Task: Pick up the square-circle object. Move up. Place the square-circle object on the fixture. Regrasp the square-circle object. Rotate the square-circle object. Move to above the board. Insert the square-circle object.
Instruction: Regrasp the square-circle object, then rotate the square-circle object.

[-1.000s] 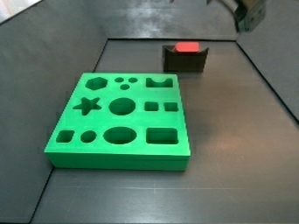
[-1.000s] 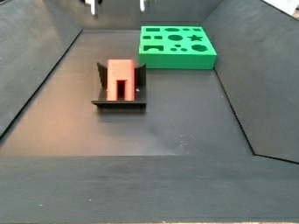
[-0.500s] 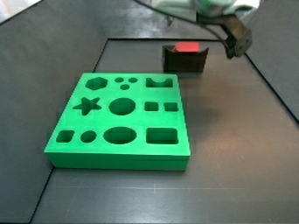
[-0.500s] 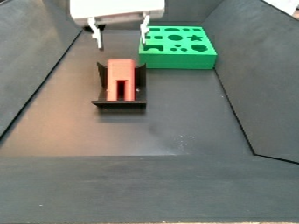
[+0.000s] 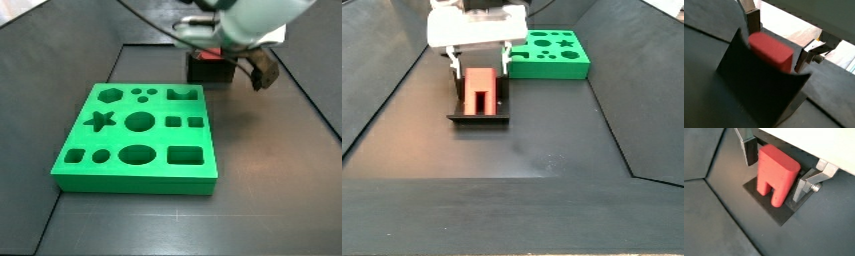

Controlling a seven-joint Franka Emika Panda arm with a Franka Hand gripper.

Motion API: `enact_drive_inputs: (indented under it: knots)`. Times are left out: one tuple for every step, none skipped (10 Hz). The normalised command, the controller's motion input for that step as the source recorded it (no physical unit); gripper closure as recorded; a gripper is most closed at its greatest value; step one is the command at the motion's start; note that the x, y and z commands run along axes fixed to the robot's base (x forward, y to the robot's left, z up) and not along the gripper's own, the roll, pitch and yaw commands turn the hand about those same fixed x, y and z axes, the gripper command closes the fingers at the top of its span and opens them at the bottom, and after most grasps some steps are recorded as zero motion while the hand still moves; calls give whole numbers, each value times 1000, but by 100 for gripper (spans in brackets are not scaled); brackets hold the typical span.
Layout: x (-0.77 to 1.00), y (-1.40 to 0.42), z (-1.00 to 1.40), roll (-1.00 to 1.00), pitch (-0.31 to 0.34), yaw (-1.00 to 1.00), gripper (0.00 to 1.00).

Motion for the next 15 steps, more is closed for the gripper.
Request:
enact_drive_inputs:
  knots:
    - [74,11,-430,64,-64,-11,0]
    - [70,12,-234,61,-50,-21,0]
    - [0,0,-500,0,0,0,100]
    - [-824,119,1000,0,0,0,100]
    - [-818,119,1000,-5,-6,6,100]
    - [-809,109,1000,-46,-42,17,100]
    - [-811,101,1000,-64,-58,20,100]
    - [-812,94,1000,-70,-65,19,100]
    - [-814,88,1000,-75,-70,13,100]
    - [-816,84,1000,-76,-73,3,100]
    - [-817,80,1000,-76,-73,-5,100]
    - [-817,73,1000,-81,-67,-20,100]
    - [-812,70,1000,-84,-58,-31,100]
    - [-796,60,1000,-91,-43,-42,100]
    - [-773,54,1000,-90,-32,-52,100]
